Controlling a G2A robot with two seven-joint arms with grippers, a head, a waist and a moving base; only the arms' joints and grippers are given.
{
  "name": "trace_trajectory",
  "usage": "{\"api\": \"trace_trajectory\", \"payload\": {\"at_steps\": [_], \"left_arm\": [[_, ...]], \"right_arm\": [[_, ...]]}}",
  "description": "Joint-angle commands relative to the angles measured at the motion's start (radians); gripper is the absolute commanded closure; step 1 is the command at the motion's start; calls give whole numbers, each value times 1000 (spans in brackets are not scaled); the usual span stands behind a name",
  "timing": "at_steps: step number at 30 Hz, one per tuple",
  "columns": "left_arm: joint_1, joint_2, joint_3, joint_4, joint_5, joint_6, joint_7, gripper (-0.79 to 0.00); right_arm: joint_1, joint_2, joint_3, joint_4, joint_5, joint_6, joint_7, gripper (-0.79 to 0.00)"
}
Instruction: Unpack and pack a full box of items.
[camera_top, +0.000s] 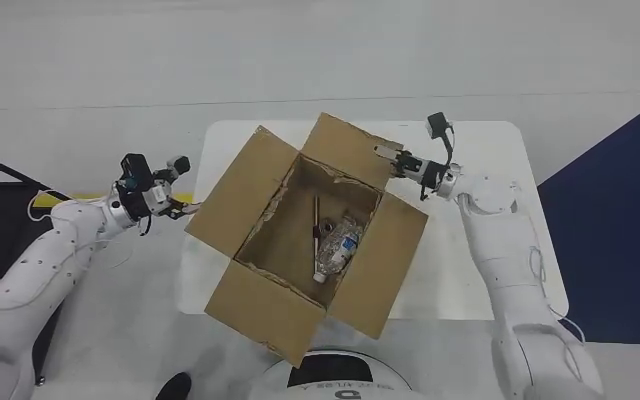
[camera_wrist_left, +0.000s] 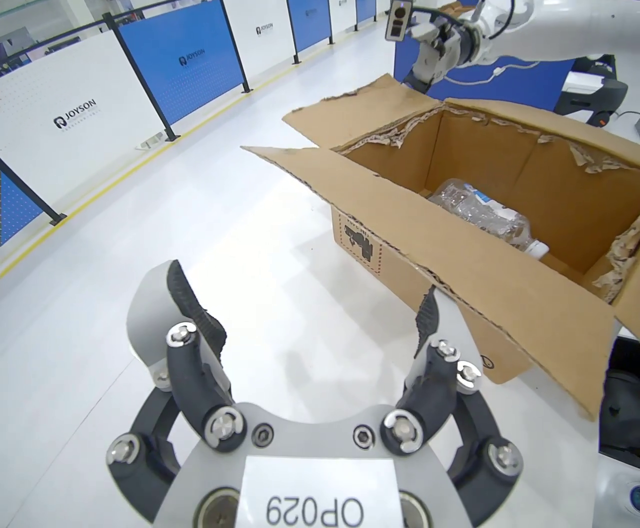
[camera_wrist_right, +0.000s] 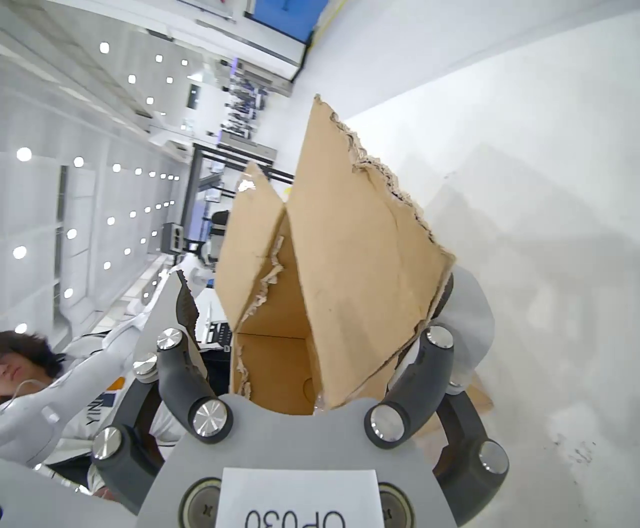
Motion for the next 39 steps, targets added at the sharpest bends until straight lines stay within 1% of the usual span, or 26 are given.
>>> {"api": "trace_trajectory", "payload": {"at_steps": [1,4,9,12,15,20,24,28,32,34,35,39], "left_arm": [[2,-2,-3,2,3,-3,-1,-785],[5,-5,-7,8,8,-5,1,-785],[3,-13,-9,20,16,-14,4,-785],[-2,-21,-6,26,19,-19,1,-785],[-8,-28,-4,33,24,-23,0,-785],[-16,-39,-2,48,36,-27,8,-785],[-16,-47,0,66,42,-24,23,-785],[-11,-56,2,93,40,-14,35,-785],[-2,-65,-8,138,1,4,52,-785],[5,-67,-17,154,-13,16,63,-785],[9,-66,-21,159,-15,19,72,-785],[26,-64,-35,173,-13,33,96,-785]], "right_arm": [[-12,5,8,-27,27,-27,18,-785],[-43,11,12,-87,91,-102,72,-785],[-98,27,2,-216,110,-185,163,-785],[-139,42,-33,-326,49,-195,153,-785],[-166,62,-61,-399,-57,-211,137,-785],[-170,89,-127,-435,-195,-194,153,-785],[-147,98,-158,-432,-281,-173,164,-785],[-134,102,-182,-453,-337,-144,146,-785],[-121,108,-198,-471,-381,-111,136,-785],[-108,111,-204,-487,-437,-95,125,-785],[-106,112,-205,-508,-489,-86,97,-785],[-156,119,-188,-652,-628,-164,-83,-785]]}}
